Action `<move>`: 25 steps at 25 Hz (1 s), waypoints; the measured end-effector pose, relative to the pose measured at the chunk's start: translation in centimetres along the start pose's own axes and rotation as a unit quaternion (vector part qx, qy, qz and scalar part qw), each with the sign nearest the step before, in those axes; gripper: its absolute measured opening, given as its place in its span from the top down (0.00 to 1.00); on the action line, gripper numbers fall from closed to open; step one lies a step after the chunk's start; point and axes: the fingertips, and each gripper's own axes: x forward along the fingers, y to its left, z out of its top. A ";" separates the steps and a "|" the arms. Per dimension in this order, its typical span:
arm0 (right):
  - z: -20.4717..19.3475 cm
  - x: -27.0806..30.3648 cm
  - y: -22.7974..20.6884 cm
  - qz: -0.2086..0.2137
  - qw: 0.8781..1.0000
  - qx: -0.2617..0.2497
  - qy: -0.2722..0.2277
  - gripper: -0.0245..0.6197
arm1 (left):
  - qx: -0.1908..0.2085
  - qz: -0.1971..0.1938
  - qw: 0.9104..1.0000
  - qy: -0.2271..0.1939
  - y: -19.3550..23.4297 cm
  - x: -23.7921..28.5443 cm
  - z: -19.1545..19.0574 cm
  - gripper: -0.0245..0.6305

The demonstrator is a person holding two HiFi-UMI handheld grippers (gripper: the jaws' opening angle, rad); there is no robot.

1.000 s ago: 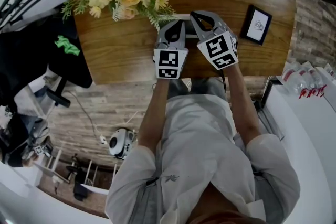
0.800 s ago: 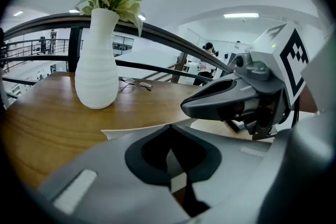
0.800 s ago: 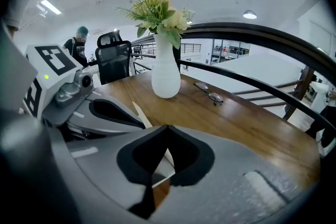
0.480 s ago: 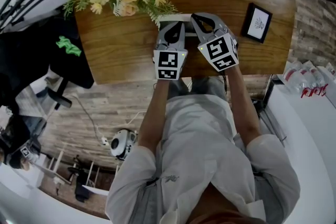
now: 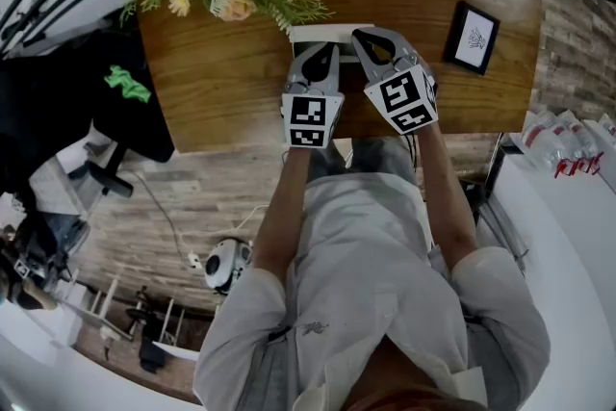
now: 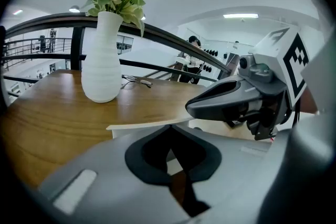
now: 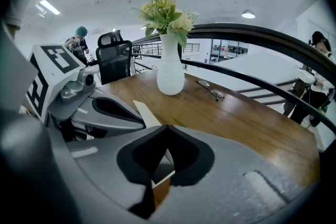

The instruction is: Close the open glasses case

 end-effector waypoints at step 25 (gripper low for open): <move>-2.4 -0.9 2.1 -0.005 1.000 0.005 0.017 0.96 | 0.000 -0.010 1.000 0.016 -1.0 -1.5 -2.3 0.93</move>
